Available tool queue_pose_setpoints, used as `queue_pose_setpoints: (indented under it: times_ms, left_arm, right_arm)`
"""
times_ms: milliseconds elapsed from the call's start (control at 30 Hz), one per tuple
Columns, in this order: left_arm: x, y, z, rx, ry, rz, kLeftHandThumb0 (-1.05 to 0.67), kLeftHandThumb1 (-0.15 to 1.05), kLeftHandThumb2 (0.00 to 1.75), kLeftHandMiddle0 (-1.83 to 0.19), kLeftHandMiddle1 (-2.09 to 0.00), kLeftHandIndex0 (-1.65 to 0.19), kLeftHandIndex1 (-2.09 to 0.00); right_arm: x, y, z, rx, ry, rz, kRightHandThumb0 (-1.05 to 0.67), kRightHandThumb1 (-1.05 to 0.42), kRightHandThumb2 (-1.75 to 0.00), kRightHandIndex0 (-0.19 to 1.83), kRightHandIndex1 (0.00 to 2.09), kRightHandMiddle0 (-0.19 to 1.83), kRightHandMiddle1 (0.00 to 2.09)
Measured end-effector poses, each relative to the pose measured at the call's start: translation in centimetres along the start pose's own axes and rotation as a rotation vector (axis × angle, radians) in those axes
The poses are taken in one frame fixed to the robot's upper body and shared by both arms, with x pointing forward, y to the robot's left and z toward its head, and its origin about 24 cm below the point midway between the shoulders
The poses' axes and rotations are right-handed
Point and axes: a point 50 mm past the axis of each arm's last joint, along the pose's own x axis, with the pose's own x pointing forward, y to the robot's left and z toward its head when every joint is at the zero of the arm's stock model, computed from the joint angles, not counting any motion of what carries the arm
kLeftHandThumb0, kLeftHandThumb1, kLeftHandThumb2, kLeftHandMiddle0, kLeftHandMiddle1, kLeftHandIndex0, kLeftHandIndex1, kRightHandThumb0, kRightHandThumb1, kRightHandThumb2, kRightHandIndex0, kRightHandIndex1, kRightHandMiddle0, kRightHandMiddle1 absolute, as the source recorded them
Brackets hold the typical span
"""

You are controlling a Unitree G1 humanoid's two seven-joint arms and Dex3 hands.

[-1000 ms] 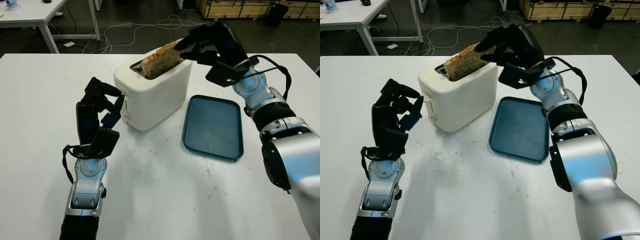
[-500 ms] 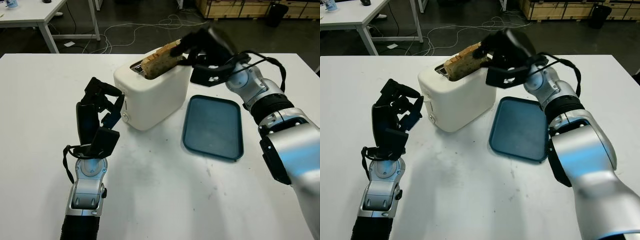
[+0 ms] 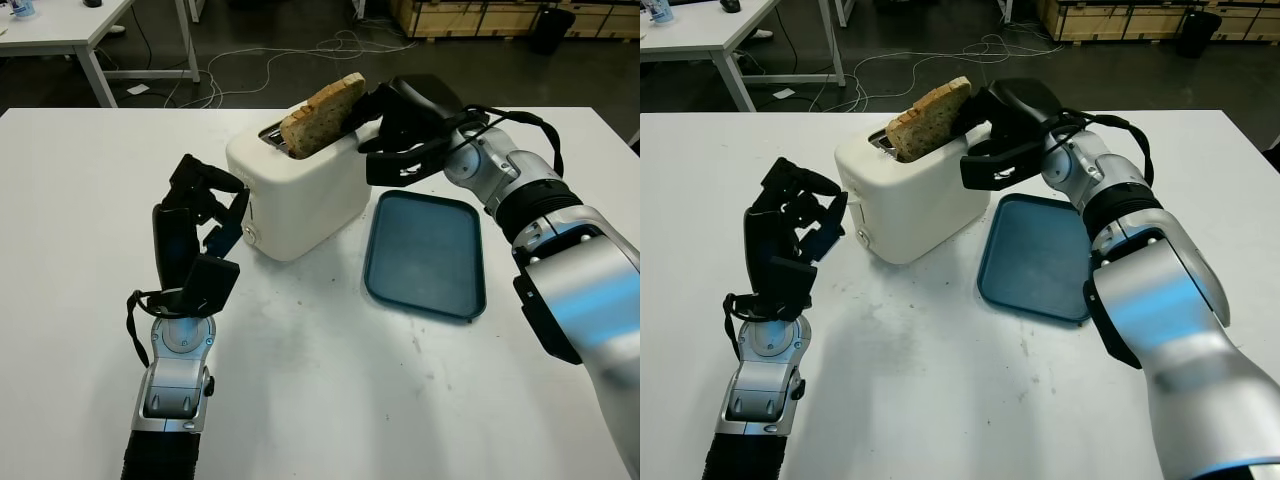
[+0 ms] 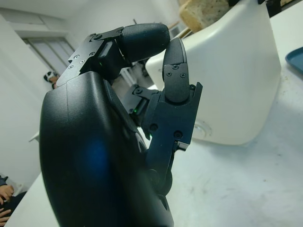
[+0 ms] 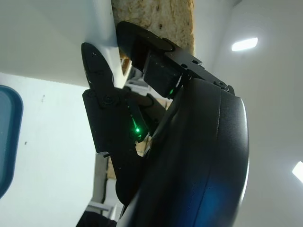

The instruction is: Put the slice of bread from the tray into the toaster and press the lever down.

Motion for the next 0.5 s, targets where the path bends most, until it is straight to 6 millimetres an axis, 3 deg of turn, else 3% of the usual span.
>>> queue_pose_setpoints:
  times_ms: [267, 500]
  left_arm:
    - [-0.1, 0.1, -0.1, 0.002, 0.003, 0.002, -0.34, 0.92, 0.47, -0.82, -1.75, -0.53, -1.73]
    - [-0.1, 0.1, -0.1, 0.003, 0.004, 0.002, -0.35, 0.92, 0.47, -0.82, -1.75, -0.53, -1.74]
  right_arm:
    - [-0.3, -0.9, 0.1, -0.031, -0.059, -0.073, -0.39, -0.81, 0.0, 0.9, 0.7, 1.06, 0.05]
    - [-0.5, -7.4, 2.3, -0.054, -0.297, -0.378, -0.49, -0.82, 0.0, 0.8, 0.88, 1.06, 0.04]
